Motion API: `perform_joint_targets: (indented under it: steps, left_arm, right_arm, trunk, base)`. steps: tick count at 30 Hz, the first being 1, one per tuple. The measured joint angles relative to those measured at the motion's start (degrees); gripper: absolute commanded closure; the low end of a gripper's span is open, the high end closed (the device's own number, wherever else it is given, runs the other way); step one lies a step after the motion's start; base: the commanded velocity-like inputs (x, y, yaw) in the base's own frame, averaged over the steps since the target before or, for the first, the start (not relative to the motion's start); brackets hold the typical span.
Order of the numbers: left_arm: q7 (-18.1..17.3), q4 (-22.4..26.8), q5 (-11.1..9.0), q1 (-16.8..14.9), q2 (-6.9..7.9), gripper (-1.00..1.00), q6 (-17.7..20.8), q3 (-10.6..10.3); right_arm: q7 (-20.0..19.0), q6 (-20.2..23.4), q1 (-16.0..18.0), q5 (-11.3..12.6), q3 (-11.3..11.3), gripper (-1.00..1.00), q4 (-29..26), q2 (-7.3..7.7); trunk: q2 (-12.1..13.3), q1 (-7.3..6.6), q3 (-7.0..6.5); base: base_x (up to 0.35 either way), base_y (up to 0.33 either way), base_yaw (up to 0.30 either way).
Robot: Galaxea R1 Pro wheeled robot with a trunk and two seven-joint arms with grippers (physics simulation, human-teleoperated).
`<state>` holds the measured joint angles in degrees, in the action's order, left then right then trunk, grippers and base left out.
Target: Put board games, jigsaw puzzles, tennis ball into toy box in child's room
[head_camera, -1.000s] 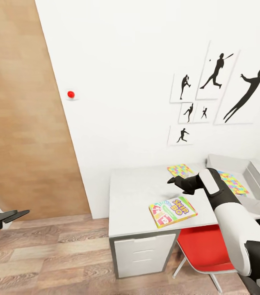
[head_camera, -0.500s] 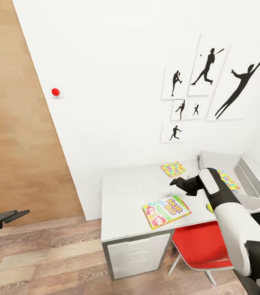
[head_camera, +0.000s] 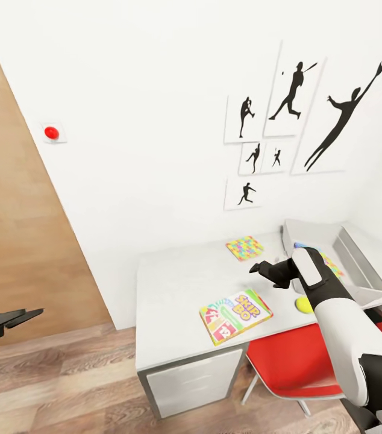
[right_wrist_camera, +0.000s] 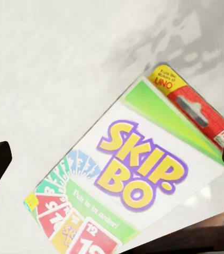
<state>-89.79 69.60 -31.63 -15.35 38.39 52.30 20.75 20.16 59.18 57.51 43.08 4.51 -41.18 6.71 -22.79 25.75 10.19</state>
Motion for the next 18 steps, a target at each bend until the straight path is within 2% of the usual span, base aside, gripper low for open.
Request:
perform_joint_targets:
  steps: [10, 18]
  left_arm:
    - [0.0, -0.07, 0.02, 0.0, 0.0, -1.0, 0.0, 0.0]
    - [0.0, -0.09, -0.02, 0.01, 0.0, -1.0, 0.0, 0.01]
  right_arm:
    - [0.02, 0.0, -0.01, 0.0, -0.08, -1.0, -0.24, -0.33]
    - [0.02, -0.01, -0.05, 0.0, -0.09, -1.0, -0.33, -0.45]
  trunk:
    - [0.0, 0.0, 0.81]
    - [-0.01, 0.0, 1.28]
  base:
    - [0.121, 0.068, -0.121]
    - [0.027, 0.016, -0.035]
